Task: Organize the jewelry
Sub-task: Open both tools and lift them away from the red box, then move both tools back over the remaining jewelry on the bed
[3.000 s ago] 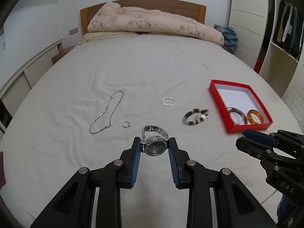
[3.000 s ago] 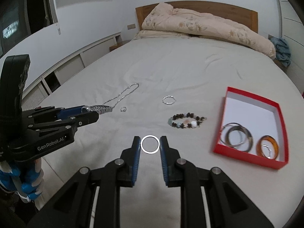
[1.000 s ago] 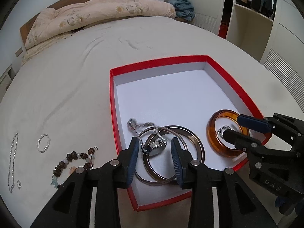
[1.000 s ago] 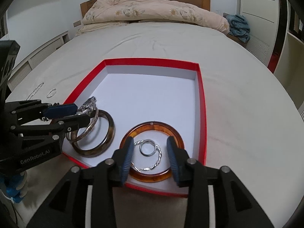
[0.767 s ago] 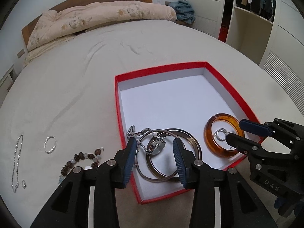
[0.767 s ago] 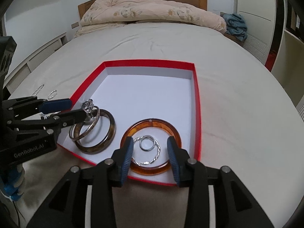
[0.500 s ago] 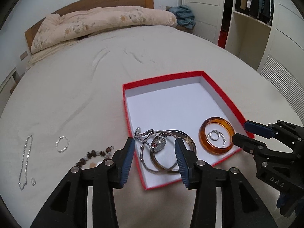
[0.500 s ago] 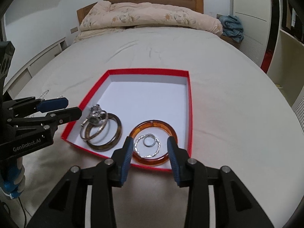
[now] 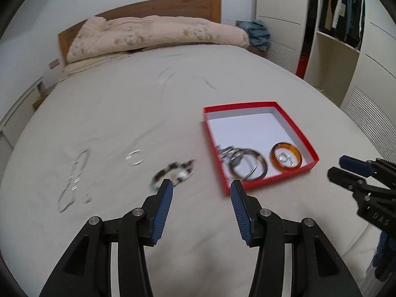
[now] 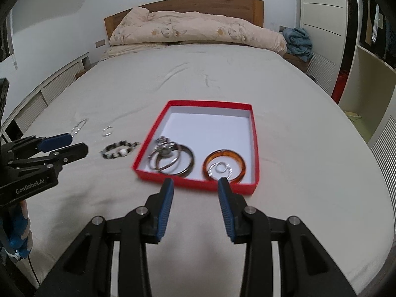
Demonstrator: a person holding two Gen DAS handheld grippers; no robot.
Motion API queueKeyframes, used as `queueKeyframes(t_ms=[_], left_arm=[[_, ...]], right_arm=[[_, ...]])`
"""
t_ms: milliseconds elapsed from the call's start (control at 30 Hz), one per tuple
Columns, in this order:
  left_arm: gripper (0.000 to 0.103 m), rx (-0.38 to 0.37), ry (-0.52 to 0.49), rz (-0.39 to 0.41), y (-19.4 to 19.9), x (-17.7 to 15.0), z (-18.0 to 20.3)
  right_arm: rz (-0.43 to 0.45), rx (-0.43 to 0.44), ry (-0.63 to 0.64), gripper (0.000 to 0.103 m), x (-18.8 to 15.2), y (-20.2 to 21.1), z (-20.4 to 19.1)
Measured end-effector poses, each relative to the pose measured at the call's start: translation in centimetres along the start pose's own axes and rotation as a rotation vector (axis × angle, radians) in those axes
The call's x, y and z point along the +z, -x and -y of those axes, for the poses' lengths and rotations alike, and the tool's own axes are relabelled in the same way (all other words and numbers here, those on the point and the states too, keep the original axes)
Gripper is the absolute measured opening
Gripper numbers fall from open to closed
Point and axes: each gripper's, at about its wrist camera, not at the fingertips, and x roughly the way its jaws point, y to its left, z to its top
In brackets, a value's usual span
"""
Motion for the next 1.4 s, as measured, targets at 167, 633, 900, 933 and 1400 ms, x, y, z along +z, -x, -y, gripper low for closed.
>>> queueKeyframes(t_ms=[167,633,900,933,1400], left_arm=[[0.048,0.063,0.033,0.013,4.4,-2.5,-2.7],[0.048,0.195,0.179,0.046,13.8,-9.4,-9.8],[0.052,0.245,0.234,0.054,16.4,-11.9,-12.5],[0.054,0.251,0.241,0.056,16.7,-12.2,-12.7],[0.059,0.255,0.266,0.001,16.1,-13.2,-14.5]], right_arm=[[0.009,0.006,0.002,0.035,-1.0,3.0,-3.1],[0.063,-0.047,0.142,0.036,-3.8,10.6,-12.1],[0.078,-0.035,0.220,0.036,-4.8,12.4,-15.3],[0.080,-0.032,0.228,0.036,-4.9,12.6,-15.6],[0.066,-0.007,0.262,0.036,-4.5,12.1,-17.2]])
